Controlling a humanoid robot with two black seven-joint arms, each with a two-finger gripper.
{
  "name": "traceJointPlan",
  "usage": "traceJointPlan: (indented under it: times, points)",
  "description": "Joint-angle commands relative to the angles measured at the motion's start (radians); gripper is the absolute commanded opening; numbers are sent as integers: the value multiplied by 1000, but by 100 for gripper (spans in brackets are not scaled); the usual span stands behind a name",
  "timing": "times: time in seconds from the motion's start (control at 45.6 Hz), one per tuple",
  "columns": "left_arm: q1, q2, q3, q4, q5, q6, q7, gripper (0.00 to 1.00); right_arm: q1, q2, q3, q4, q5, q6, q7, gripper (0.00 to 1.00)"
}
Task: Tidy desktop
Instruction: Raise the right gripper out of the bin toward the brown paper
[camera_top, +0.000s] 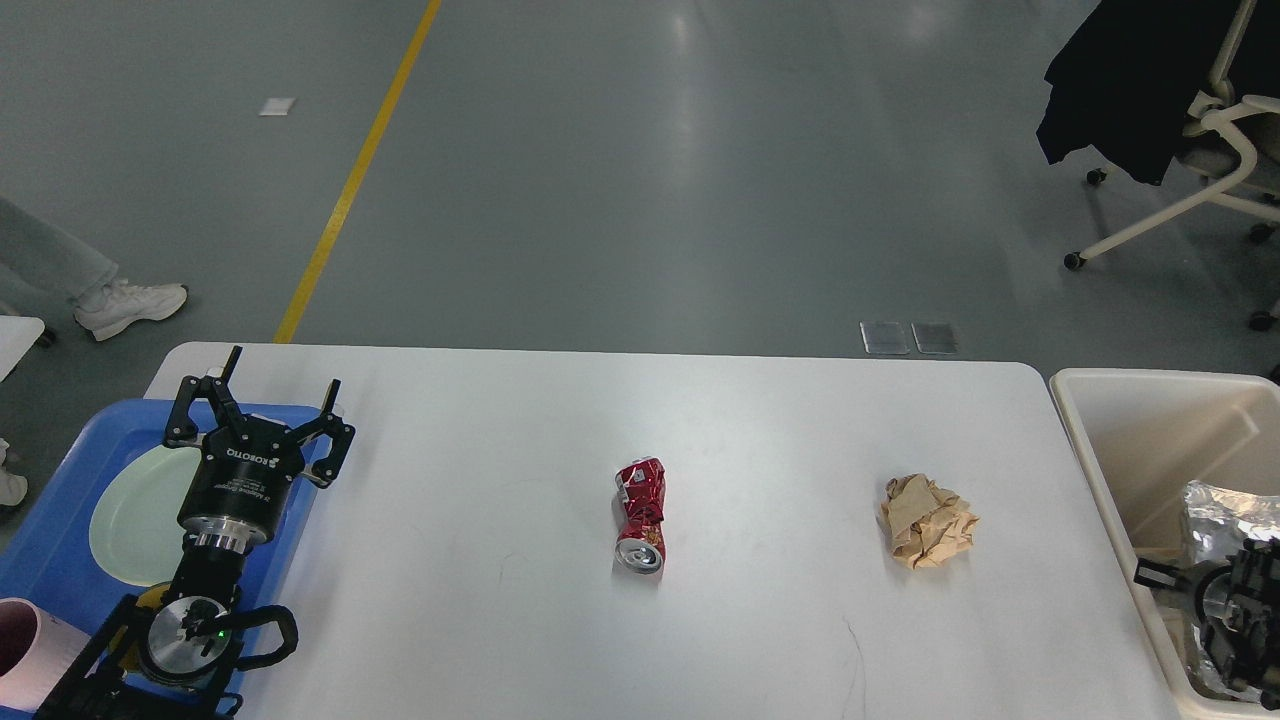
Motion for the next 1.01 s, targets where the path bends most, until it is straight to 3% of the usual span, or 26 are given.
traceJointPlan:
  times: [0.0,0.066,0.11,0.504,0.657,0.833,0.986]
  points:
    - [0,0,0,0,0,0,-1,96,2,0,11,-2,12,-60,0,58]
    - [0,0,0,0,0,-1,0,96,0,3,22,1,12,-134,2,90]
    - [0,0,0,0,0,0,0,96,-3,7,22,6,12,-168,3,100]
    - [0,0,0,0,0,0,0,96,0,1,20,27,1,-183,3,100]
    - [0,0,0,0,0,0,0,96,83,-25,10,130,-5,-137,-10,100]
    - [0,0,1,0,0,0,0,96,375,-160,5,409,-122,53,-161,100]
    - [0,0,0,0,0,0,0,96,691,-230,-18,713,-235,108,-263,100]
